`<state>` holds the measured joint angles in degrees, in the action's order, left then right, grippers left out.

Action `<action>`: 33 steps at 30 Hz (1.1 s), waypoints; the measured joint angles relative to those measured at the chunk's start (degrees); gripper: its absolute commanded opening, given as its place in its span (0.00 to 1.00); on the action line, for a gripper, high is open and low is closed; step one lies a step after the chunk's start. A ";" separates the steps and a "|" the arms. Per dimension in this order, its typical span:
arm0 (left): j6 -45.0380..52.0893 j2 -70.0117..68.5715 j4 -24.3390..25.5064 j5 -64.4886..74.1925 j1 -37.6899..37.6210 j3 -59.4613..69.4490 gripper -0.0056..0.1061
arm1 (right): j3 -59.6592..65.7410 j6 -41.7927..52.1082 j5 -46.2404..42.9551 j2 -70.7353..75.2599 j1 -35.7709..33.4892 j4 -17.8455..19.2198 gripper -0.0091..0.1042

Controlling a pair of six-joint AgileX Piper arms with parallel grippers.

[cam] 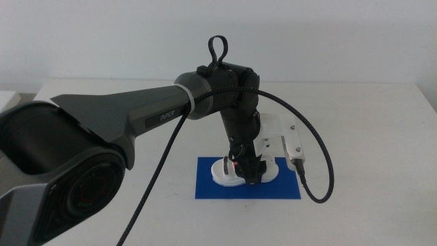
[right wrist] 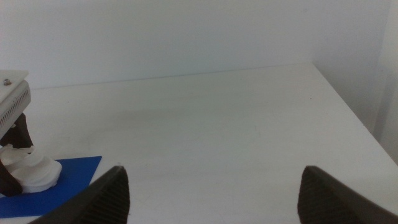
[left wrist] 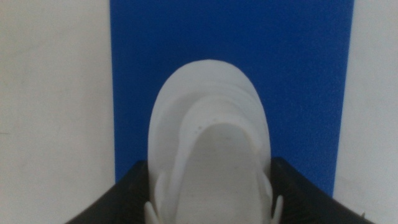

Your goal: Use one arm to grab the shoe from the table and place it on the mat.

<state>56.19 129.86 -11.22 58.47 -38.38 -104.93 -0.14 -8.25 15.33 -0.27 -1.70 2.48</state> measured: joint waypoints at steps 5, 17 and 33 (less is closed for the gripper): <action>0.00 0.00 -0.03 -0.01 0.09 0.00 0.86 | 0.00 0.00 0.00 0.00 0.00 0.00 0.78; -6.37 -10.76 0.21 9.82 1.90 -6.31 0.89 | 0.00 0.00 0.00 0.00 0.00 0.00 0.78; -49.48 -64.60 16.49 2.31 8.15 37.88 0.89 | 0.00 0.00 0.00 0.00 0.00 0.00 0.78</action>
<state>6.71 65.25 5.27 60.78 -30.23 -67.04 -0.14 -8.25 15.33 -0.27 -1.70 2.48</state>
